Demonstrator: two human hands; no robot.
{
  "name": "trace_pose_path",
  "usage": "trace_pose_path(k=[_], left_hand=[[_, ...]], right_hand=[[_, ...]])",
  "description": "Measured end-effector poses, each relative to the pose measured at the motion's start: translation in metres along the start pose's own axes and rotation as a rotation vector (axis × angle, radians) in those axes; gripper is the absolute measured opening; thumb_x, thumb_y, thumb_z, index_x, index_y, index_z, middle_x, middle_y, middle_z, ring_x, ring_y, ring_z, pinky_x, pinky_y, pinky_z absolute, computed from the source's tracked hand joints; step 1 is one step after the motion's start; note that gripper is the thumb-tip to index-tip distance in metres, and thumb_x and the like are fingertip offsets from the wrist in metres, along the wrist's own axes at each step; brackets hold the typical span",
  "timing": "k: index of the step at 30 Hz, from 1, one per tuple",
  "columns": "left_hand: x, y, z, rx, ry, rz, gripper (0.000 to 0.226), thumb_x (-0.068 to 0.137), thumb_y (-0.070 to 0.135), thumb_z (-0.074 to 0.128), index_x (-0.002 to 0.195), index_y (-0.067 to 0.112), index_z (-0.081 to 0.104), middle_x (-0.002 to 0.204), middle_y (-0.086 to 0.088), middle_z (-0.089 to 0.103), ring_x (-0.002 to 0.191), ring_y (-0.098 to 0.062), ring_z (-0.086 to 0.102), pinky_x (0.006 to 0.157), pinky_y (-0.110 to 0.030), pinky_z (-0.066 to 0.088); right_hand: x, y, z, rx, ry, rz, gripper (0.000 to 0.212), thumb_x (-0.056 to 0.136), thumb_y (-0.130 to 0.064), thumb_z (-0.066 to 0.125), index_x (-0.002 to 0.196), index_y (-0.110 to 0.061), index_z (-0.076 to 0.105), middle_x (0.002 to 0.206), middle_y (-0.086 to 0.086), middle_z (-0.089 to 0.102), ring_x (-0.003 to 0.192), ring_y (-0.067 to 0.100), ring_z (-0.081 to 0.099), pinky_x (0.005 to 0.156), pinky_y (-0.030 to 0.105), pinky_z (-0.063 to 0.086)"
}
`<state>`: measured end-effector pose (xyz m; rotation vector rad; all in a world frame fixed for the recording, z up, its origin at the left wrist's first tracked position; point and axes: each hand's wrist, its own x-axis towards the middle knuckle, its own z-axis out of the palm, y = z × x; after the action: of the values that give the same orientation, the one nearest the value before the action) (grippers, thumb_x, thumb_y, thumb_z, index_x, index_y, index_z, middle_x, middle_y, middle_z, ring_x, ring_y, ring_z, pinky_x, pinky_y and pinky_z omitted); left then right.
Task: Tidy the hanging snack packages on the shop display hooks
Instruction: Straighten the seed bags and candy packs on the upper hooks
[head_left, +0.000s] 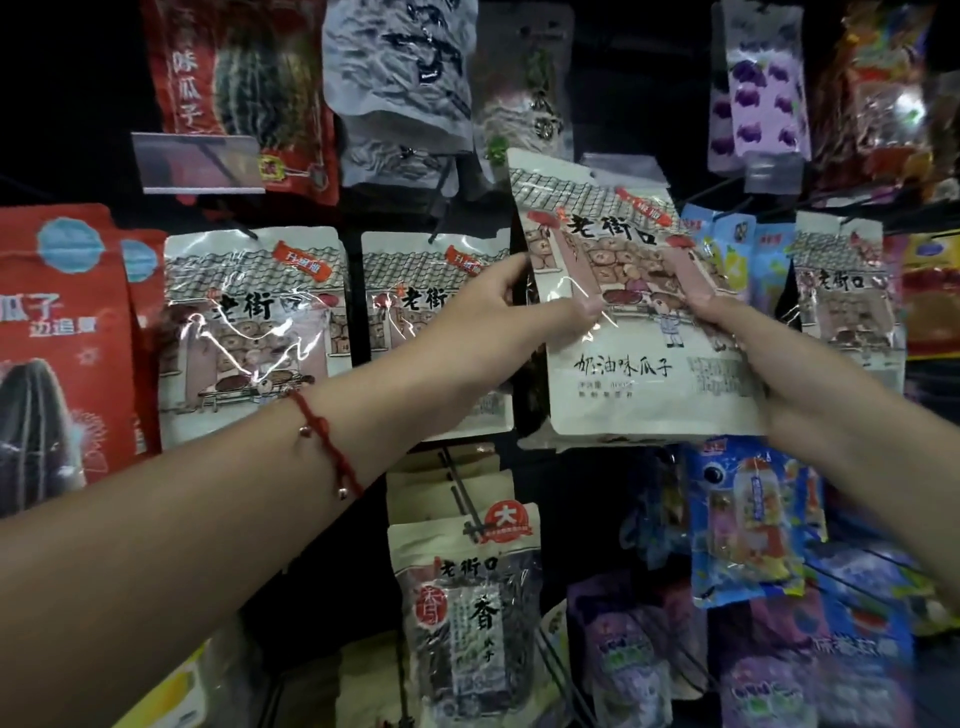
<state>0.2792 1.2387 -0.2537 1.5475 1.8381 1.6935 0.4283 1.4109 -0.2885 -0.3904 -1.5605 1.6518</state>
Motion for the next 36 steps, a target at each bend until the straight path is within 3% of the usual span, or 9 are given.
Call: trace_pose_path(k=[8,10,14,18,25,29,32,34,36], left_hand=[[-0.014,-0.019,-0.045,-0.146,0.052,-0.159,0.123,0.061,0.019,0.092,0.156,0.036,0.015,0.132,-0.013,0.062,0.104,-0.029,0.071,0.092,-0.053,0.056],[-0.019,-0.015,-0.062,-0.073,0.010,-0.190,0.102,0.070,0.031,0.087,0.154,0.025,0.030,0.128,-0.007,0.065,0.103,-0.021,0.069,0.093,-0.046,0.056],[-0.026,-0.009,-0.102,-0.019,0.125,-0.174,0.030,0.093,0.032,0.067,0.119,0.018,0.064,0.089,-0.001,0.070,0.068,-0.014,0.067,0.064,-0.031,0.059],[-0.039,-0.019,-0.135,-0.059,0.180,-0.247,0.027,0.092,0.026,0.066,0.114,0.012,0.059,0.109,-0.016,0.070,0.089,-0.029,0.074,0.079,-0.039,0.062],[-0.062,-0.032,-0.167,0.006,0.286,-0.352,0.031,0.080,0.018,0.075,0.104,0.001,0.064,0.078,-0.008,0.075,0.071,-0.019,0.072,0.068,-0.038,0.060],[-0.071,-0.024,-0.190,0.322,0.344,-0.351,0.023,0.083,0.028,0.078,0.098,0.012,0.071,0.096,-0.011,0.074,0.088,-0.026,0.067,0.083,-0.040,0.055],[-0.072,-0.016,-0.202,0.450,0.373,-0.326,0.025,0.085,0.030,0.077,0.101,0.012,0.072,0.100,-0.008,0.071,0.096,-0.025,0.064,0.082,-0.035,0.050],[-0.072,-0.013,-0.206,0.393,0.390,-0.314,0.026,0.088,0.027,0.074,0.107,0.009,0.068,0.098,-0.009,0.071,0.091,-0.024,0.066,0.081,-0.035,0.052],[-0.073,-0.013,-0.208,0.319,0.407,-0.300,0.020,0.092,0.025,0.070,0.102,0.008,0.067,0.094,-0.011,0.071,0.083,-0.024,0.067,0.072,-0.034,0.053]], right_hand=[[-0.006,0.014,0.038,0.053,-0.062,-0.029,0.035,0.087,-0.022,0.072,0.120,-0.016,0.062,0.094,0.007,0.078,0.072,0.020,0.074,0.064,0.043,0.063],[-0.007,0.016,0.052,0.058,-0.057,-0.051,0.038,0.085,-0.018,0.075,0.121,-0.015,0.061,0.098,0.010,0.077,0.072,0.021,0.074,0.066,0.045,0.062],[-0.012,0.026,0.077,0.045,-0.097,-0.062,0.069,0.071,-0.019,0.082,0.133,-0.017,0.052,0.101,0.010,0.077,0.077,0.023,0.076,0.059,0.038,0.061],[-0.028,0.048,0.095,-0.069,-0.142,-0.034,0.102,0.055,-0.028,0.084,0.147,-0.029,0.039,0.141,0.009,0.055,0.120,0.028,0.059,0.107,0.049,0.044],[-0.048,0.086,0.130,-0.059,-0.384,0.140,0.101,0.051,-0.018,0.090,0.140,-0.037,0.045,0.134,0.017,0.060,0.088,0.034,0.074,0.074,0.043,0.060],[-0.049,0.085,0.154,-0.031,-0.433,0.123,0.104,0.041,-0.025,0.096,0.130,-0.049,0.048,0.140,0.019,0.054,0.090,0.031,0.073,0.070,0.038,0.059],[-0.046,0.078,0.174,-0.050,-0.537,0.116,0.100,0.063,-0.006,0.083,0.149,-0.028,0.036,0.105,0.018,0.074,0.068,0.020,0.073,0.060,0.029,0.058],[-0.046,0.072,0.190,-0.143,-0.613,0.126,0.097,0.074,-0.012,0.082,0.154,-0.021,0.027,0.103,0.012,0.077,0.091,0.021,0.073,0.083,0.037,0.058],[-0.045,0.065,0.206,-0.222,-0.629,0.147,0.113,0.063,-0.045,0.088,0.155,-0.022,0.027,0.139,0.010,0.060,0.129,0.025,0.054,0.114,0.048,0.037]])
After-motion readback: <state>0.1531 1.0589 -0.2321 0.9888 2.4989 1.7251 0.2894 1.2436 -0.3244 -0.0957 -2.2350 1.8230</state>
